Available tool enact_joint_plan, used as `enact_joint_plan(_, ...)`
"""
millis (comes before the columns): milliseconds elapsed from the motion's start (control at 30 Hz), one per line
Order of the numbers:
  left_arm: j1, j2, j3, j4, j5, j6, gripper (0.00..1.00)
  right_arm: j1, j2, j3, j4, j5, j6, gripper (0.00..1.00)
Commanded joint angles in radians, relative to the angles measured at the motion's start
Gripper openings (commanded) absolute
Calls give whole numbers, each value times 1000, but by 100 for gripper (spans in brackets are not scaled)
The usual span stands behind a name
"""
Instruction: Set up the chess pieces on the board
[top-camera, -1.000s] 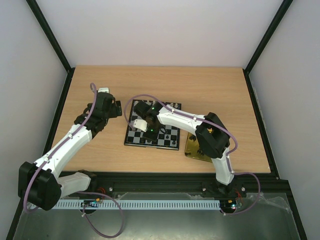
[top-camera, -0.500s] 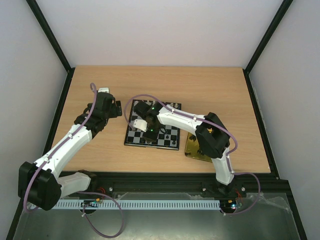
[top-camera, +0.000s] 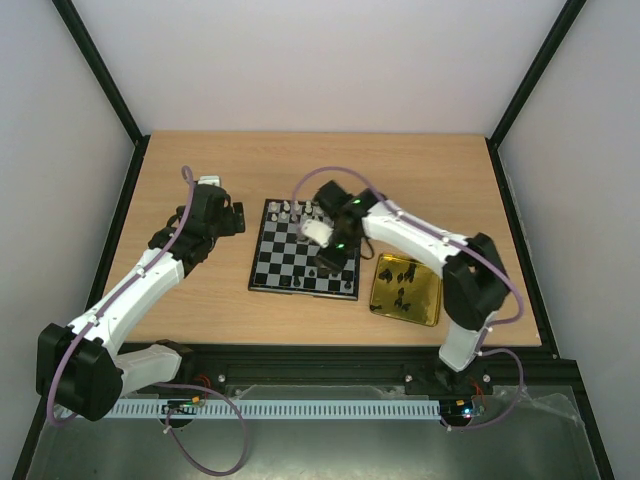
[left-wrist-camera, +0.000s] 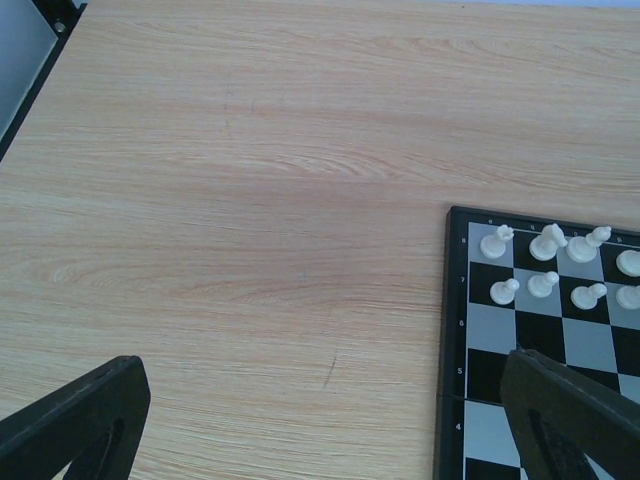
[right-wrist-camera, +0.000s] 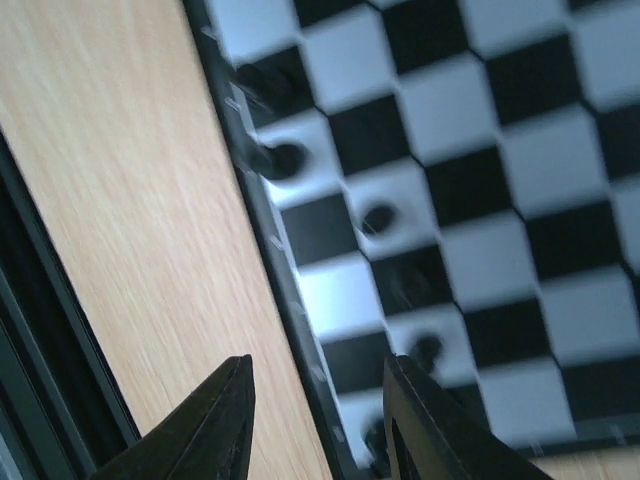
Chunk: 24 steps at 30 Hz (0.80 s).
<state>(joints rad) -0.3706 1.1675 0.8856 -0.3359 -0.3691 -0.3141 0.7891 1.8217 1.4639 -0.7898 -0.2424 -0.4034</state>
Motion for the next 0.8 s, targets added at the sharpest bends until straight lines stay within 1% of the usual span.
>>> enact_joint_plan(0,2,-12,28,8,38,36,99,-150,-130,-125,-31,-41,14,36)
enact_joint_plan(167,1,0,28,14,80,54,99,-341,-221,-222,-23,-36,29,35)
enact_joint_plan(333,1,4,27,15,97,58,99,-460,-284,-316,-10,26,7,33)
enact_joint_plan(533,1,13,29,14,115,60,99,-512,-288,-392,29,110,-1,31)
enact_joint_plan(667,0,18,29,12,117,62,99,-513,-243,-400,20,118,16,28)
enact_joint_plan(767,0,19,30,11,118,62,99,-513,-207,-412,26,162,24,26)
